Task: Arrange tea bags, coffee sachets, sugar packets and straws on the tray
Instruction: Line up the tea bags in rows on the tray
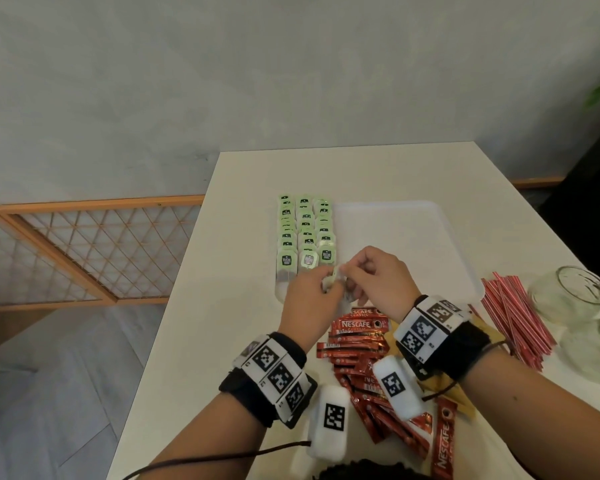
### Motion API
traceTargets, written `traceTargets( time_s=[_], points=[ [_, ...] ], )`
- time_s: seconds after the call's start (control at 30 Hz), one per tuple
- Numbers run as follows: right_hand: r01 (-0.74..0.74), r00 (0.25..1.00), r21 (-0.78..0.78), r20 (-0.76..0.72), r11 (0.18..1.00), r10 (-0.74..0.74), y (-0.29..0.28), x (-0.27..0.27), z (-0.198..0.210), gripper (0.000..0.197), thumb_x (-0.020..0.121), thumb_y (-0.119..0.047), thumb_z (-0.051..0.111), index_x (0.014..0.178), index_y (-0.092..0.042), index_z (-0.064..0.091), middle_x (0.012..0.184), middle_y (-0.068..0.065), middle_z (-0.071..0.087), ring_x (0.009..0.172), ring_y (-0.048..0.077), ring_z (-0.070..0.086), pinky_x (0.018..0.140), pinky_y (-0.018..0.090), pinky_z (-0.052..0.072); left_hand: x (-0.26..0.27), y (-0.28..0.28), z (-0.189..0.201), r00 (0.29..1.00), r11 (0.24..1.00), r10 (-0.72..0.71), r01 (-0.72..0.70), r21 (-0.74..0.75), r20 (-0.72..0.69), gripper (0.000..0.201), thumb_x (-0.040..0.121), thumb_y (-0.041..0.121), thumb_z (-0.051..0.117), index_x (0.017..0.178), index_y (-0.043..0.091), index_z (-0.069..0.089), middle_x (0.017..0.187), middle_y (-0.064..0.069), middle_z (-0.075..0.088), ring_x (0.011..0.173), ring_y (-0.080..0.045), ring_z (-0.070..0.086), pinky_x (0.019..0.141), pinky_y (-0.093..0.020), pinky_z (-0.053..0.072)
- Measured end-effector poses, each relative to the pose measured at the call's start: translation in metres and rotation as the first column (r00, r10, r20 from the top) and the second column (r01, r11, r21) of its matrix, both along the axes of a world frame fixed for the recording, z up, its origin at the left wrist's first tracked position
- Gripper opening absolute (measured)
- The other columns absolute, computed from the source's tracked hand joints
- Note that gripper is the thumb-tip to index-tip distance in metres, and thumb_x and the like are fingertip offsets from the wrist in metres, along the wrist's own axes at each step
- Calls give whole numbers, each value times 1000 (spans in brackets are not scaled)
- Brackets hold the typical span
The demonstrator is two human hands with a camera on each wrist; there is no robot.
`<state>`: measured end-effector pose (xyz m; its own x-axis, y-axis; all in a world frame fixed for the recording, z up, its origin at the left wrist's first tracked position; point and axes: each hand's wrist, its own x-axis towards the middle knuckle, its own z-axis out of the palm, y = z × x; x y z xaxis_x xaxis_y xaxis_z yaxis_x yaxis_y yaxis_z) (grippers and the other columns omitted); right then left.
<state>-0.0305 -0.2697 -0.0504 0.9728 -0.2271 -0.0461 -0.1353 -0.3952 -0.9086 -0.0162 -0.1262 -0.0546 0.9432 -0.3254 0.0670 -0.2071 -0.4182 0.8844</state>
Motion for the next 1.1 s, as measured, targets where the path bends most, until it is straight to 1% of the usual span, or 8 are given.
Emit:
traceTargets(
  time_s=[0.17, 0.27, 0.4, 0.57, 0.63, 0.73, 0.9, 1.1],
  points=[
    [-62, 998, 166, -12, 984, 65, -3, 3, -1, 13, 96, -18, 57, 89, -8, 63, 70, 12, 69, 57, 24, 63, 59, 35, 55, 5, 3, -2, 990, 987, 68, -85, -134, -127, 9, 90, 17, 66, 84, 12, 71, 74, -4, 64, 66, -10, 54, 60, -27, 49],
    [-39, 999, 103, 6, 994, 39, -6, 4, -4, 3, 93, -16, 61, 93, -13, 61, 65, 5, 65, 53, 15, 59, 54, 29, 51, 9, 3, -2, 968, 971, 50, -105, -216, -245, 7, 88, 11, 67, 86, 12, 73, 82, -16, 69, 69, -18, 66, 57, -35, 60],
    [20, 999, -23, -29, 1000, -21, -14, 14, -15, 15, 87, -27, 70, 98, -24, 60, 64, -2, 58, 49, 7, 50, 55, 26, 43, 13, 6, -4, 949, 964, 31, -111, -240, -314, 14, 89, 10, 66, 87, 23, 73, 90, -16, 72, 78, -26, 71, 56, -33, 60],
    [-84, 983, 10, -164, 996, 84, -14, 24, -26, 11, 87, -28, 70, 84, -21, 62, 75, -4, 57, 54, 12, 50, 57, 27, 43, 21, 21, -17, 926, 973, 62, -140, -186, -372, 14, 92, 16, 64, 101, 11, 73, 97, -17, 71, 84, -28, 71, 56, -33, 59],
    [-101, 969, 20, -225, 995, 103, -15, 28, -32, 10, 89, -25, 68, 87, -17, 64, 77, -1, 60, 56, 15, 53, 58, 30, 48, 27, 32, -22, 928, 975, 123, -178, -130, -350, 14, 92, 15, 61, 96, 8, 72, 92, -18, 70, 83, -31, 70, 56, -34, 60],
    [-90, 953, -41, -293, 995, 74, -19, 38, -41, 9, 90, -24, 67, 88, -15, 66, 80, 3, 65, 59, 15, 55, 61, 31, 51, 40, 48, -25, 922, 969, 195, -234, -79, -334, 13, 92, 15, 59, 92, 10, 72, 81, -10, 67, 72, -24, 68, 57, -35, 61],
    [-51, 967, -74, -255, 996, 30, -16, 56, -44, 9, 91, -21, 66, 85, -14, 65, 78, 4, 70, 57, 14, 56, 58, 26, 52, 57, 70, -24, 915, 954, 227, -278, -112, -333, 11, 93, 17, 61, 93, 15, 73, 86, -14, 71, 77, -26, 70, 56, -31, 58],
    [-1, 976, -83, -218, 997, -17, -7, 72, -47, 11, 91, -18, 65, 85, -11, 59, 79, 6, 72, 54, 13, 57, 50, 19, 50, 66, 76, -29, 901, 942, 237, -305, -143, -363, 9, 92, 16, 63, 92, 13, 72, 90, -19, 71, 76, -25, 70, 53, -29, 56]
  ],
)
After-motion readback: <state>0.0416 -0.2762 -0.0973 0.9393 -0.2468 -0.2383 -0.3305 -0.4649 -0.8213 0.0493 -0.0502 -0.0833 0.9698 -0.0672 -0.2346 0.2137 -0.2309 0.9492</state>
